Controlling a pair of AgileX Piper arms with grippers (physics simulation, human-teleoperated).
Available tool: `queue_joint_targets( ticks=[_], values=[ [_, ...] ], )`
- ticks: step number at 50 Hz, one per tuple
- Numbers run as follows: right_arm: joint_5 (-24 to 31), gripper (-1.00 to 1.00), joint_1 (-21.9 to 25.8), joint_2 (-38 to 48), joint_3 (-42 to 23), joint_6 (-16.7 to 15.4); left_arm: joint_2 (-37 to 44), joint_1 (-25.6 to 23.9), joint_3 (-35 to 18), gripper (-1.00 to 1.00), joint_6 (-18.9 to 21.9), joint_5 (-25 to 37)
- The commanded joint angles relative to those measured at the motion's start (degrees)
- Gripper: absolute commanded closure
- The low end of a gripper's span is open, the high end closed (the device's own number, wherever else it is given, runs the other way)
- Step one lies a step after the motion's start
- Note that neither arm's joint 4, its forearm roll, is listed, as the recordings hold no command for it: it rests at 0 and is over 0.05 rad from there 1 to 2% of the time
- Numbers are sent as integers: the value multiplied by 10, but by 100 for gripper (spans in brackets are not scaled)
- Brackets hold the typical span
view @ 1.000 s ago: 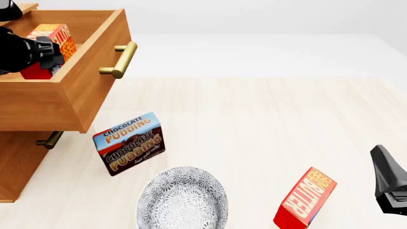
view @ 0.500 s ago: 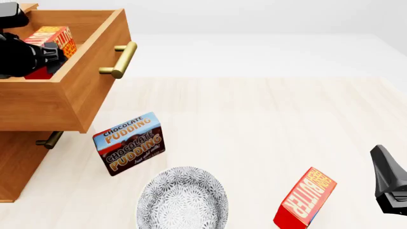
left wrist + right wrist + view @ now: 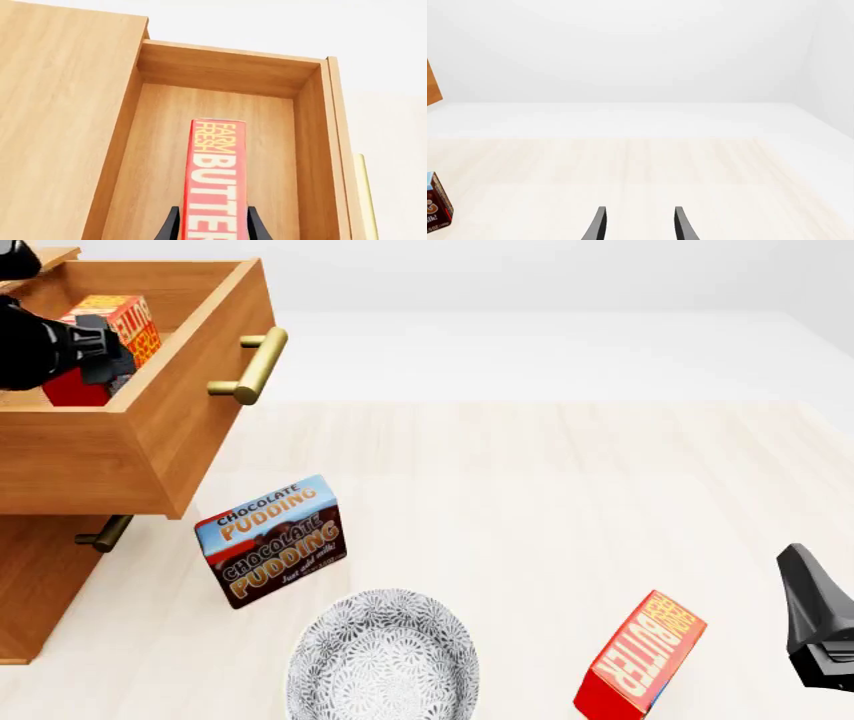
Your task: Put the butter at the front in the top drawer of the cabinet and close it.
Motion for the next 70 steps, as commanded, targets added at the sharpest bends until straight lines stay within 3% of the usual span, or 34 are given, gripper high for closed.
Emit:
queue_joint_targets(
  ticks=[1, 35, 46, 50, 60, 70],
  values=[
    [0, -100, 0, 0, 0, 0, -23, -2, -16, -100, 5, 26],
    [0, -100, 0, 0, 0, 0, -145, -15, -28, -100, 28, 137],
    [0, -100, 0, 0, 0, 0, -194, -33, -73, -100, 25, 210],
    [0, -100, 0, 0, 0, 0, -206, -60, -84, -100, 11, 229],
    [0, -100, 0, 0, 0, 0, -221, -97, -146, -100, 23, 277],
    [0, -100, 0, 0, 0, 0, -199, -149, -174, -100, 30, 268]
  ],
)
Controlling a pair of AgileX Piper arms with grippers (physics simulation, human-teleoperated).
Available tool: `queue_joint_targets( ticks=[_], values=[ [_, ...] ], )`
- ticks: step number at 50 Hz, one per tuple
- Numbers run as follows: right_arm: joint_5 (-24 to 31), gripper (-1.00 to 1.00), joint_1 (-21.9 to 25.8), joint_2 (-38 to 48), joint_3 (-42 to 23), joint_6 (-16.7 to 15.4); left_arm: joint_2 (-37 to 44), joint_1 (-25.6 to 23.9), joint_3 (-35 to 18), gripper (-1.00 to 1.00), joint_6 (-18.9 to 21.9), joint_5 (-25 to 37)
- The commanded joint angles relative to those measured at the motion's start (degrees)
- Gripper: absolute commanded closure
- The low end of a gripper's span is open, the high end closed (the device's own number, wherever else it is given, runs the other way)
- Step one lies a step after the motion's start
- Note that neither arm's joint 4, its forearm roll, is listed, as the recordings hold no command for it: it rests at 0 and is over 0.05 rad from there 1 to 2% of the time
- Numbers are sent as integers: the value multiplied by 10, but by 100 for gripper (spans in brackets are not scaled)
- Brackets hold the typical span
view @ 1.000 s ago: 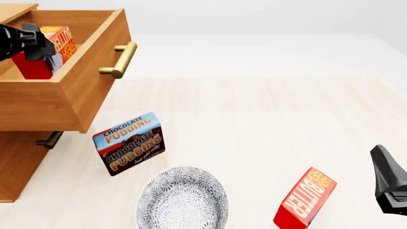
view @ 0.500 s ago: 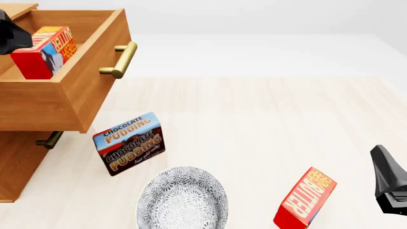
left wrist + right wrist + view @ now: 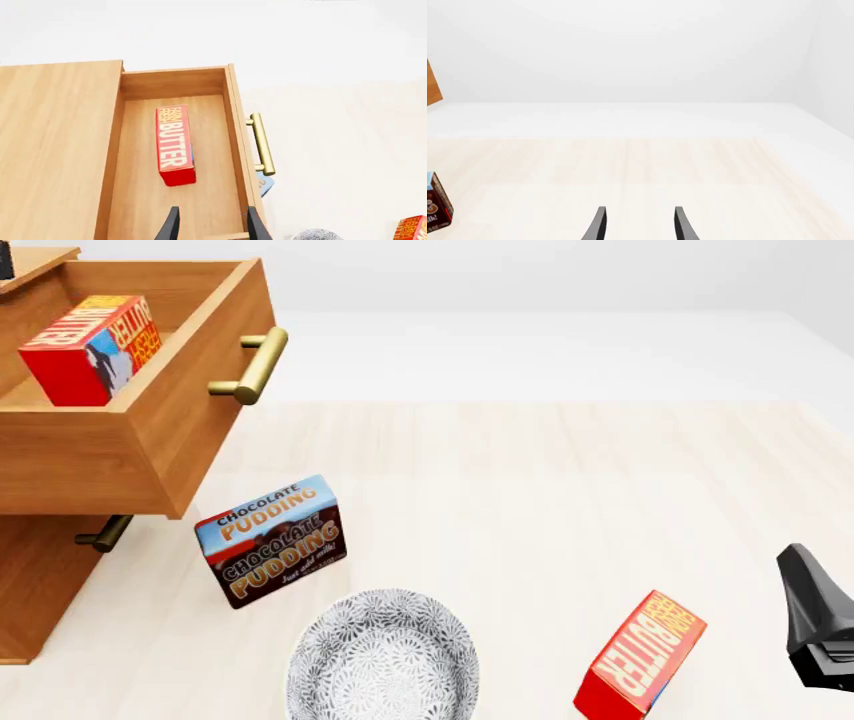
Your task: Put the butter at the front in the top drawer of the cabinet and close it.
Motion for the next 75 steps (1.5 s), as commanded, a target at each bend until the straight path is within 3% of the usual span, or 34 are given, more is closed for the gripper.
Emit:
queue_joint_targets(
  ticks=[1, 24, 44, 61, 75],
  values=[
    [0, -100, 0, 0, 0, 0, 13, -52, -35, -100, 10, 6],
    [0, -100, 0, 0, 0, 0, 112, -167, -62, -100, -3, -88],
    [0, -100, 0, 0, 0, 0, 283, -274, -112, -100, -51, -199],
    [0, -100, 0, 0, 0, 0, 401, -308, -121, -100, -83, -285],
    [0, -100, 0, 0, 0, 0, 458, -295, -115, -100, -91, -332]
  ],
)
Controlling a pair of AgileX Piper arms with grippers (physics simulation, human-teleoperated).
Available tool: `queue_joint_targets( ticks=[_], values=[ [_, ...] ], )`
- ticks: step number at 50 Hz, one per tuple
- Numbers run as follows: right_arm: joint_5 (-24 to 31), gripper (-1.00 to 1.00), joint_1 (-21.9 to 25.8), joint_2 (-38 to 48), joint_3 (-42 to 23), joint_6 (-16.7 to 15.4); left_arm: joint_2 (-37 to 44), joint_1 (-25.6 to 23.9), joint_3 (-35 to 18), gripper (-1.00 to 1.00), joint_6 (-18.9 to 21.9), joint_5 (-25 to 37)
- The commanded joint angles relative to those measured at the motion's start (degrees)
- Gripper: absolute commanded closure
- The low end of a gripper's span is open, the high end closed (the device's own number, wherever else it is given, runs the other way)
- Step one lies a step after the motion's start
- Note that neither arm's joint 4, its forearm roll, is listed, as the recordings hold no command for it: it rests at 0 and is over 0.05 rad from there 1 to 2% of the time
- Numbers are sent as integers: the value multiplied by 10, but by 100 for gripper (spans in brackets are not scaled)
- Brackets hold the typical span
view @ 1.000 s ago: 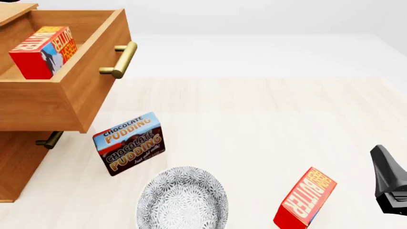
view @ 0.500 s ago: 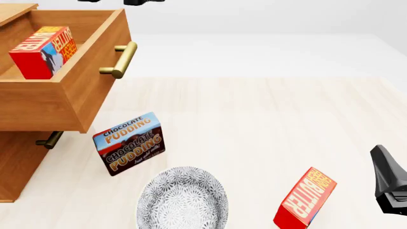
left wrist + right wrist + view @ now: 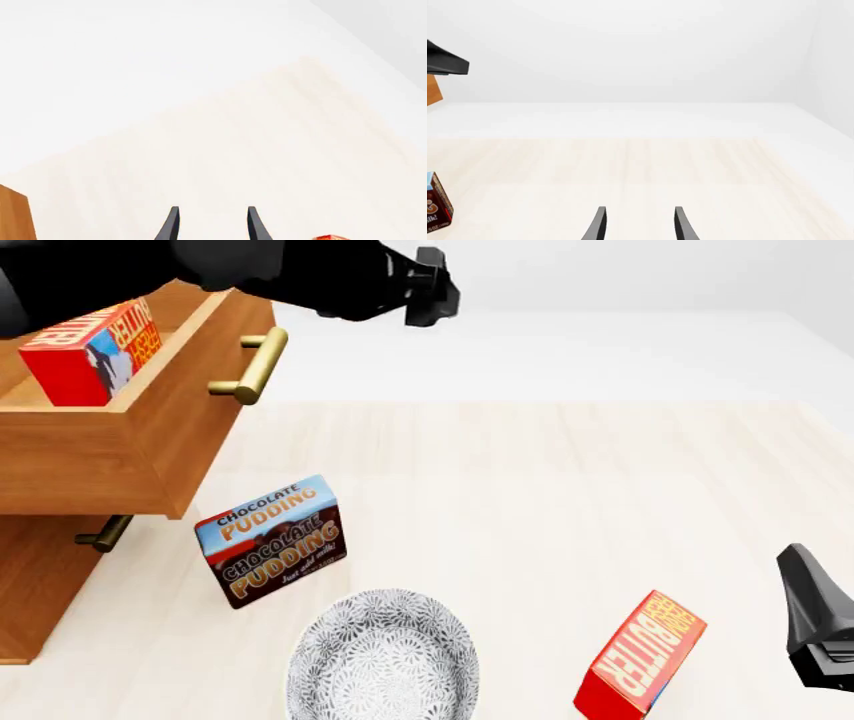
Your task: Put the butter at the front in the top drawer of the cabinet and close it.
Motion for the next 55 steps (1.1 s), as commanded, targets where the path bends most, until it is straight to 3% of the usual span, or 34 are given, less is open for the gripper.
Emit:
queue_joint_targets(
  ticks=[1, 27, 55],
  values=[
    [0, -100, 0, 0, 0, 0, 57, 6, 4, -100, -13, -40],
    [0, -100, 0, 0, 0, 0, 88, 51, 63, -100, -28, -79],
    [0, -100, 0, 0, 0, 0, 56, 101, 134, -100, -32, -113]
  ],
)
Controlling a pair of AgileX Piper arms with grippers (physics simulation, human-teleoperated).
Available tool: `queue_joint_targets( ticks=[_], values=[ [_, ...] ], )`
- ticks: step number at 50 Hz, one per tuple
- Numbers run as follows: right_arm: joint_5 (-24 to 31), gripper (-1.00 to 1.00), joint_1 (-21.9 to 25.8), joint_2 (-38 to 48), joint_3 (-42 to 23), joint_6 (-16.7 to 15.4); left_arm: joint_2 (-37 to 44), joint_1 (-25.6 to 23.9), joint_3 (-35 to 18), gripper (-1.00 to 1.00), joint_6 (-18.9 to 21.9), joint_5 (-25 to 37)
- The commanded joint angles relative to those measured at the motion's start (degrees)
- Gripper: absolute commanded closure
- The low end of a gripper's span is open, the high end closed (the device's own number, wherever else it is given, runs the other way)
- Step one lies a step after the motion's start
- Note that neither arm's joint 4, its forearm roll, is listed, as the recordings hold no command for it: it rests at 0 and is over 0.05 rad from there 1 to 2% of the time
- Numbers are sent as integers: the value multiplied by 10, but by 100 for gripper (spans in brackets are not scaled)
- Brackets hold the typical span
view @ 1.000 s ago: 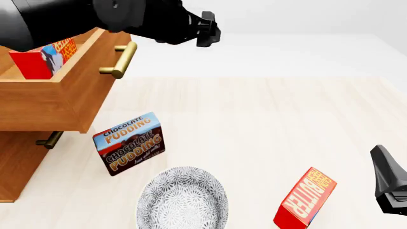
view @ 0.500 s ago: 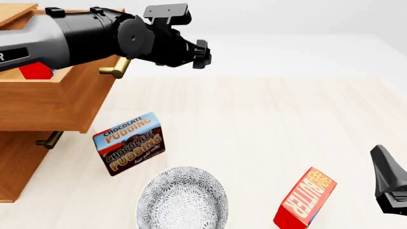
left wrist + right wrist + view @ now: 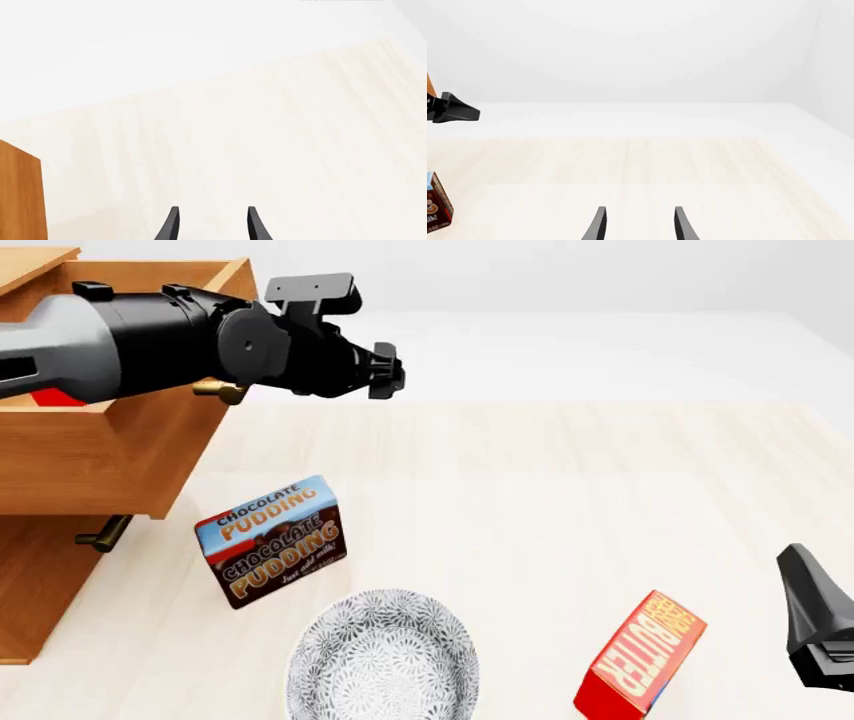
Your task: Put the butter at the front in the top drawer of the cabinet and close it.
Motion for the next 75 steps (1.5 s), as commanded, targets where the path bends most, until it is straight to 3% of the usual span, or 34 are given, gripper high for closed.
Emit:
queue_joint_targets(
  ticks=[1, 75],
  values=[
    [0, -100, 0, 0, 0, 0, -12, 21, 26, -100, 1, -8],
    [0, -100, 0, 0, 0, 0, -102, 158, 144, -100, 26, -33]
  ],
)
